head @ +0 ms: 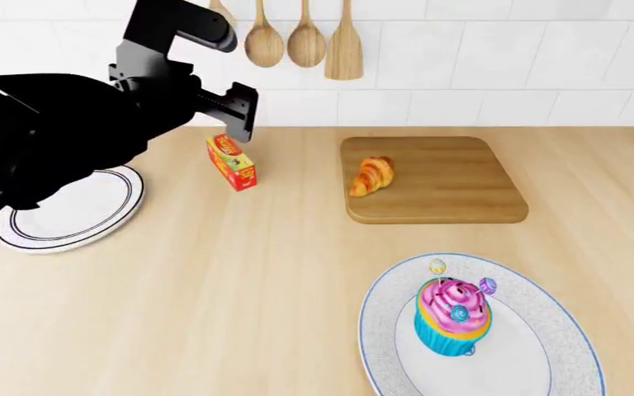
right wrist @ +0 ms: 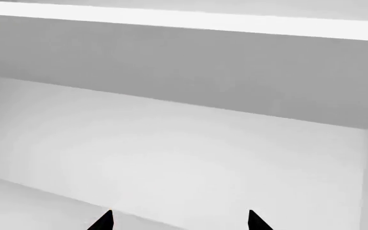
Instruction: From the different types of pastries on the counter, select a croissant and place it on the cutting board. Then retrieve a jar of jam from the cabinet and place it alongside the croissant on the cutting board.
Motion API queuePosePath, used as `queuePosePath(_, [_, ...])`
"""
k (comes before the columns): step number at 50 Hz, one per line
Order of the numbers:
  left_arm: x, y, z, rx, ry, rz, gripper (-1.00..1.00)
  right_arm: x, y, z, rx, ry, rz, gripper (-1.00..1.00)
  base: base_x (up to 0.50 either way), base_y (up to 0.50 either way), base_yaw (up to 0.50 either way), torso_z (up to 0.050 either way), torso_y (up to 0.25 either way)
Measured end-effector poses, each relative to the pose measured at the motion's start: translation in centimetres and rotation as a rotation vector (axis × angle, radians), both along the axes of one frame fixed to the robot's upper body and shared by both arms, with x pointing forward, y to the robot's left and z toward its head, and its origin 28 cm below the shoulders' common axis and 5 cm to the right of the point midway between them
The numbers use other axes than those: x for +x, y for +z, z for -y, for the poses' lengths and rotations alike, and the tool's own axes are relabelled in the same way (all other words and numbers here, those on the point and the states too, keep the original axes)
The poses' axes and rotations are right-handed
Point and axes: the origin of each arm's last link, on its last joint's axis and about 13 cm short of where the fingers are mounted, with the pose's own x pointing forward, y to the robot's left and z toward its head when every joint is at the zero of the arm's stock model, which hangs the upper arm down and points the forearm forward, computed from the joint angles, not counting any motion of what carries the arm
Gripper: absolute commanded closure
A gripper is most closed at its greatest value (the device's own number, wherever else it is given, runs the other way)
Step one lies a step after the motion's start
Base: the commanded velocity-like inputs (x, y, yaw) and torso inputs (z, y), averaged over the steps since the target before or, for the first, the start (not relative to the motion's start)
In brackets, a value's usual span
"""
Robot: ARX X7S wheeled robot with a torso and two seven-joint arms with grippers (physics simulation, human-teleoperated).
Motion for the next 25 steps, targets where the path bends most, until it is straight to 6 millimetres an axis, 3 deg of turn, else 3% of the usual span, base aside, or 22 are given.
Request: queuePosePath(25, [-0.03,-0.02,-0.38,0.001,0.012,-0.003,-1.0,0.34,0.23,-0.67,-0.048,-0.003,0.002,-1.0,0.0,0.0,0.0,0.0,0.0])
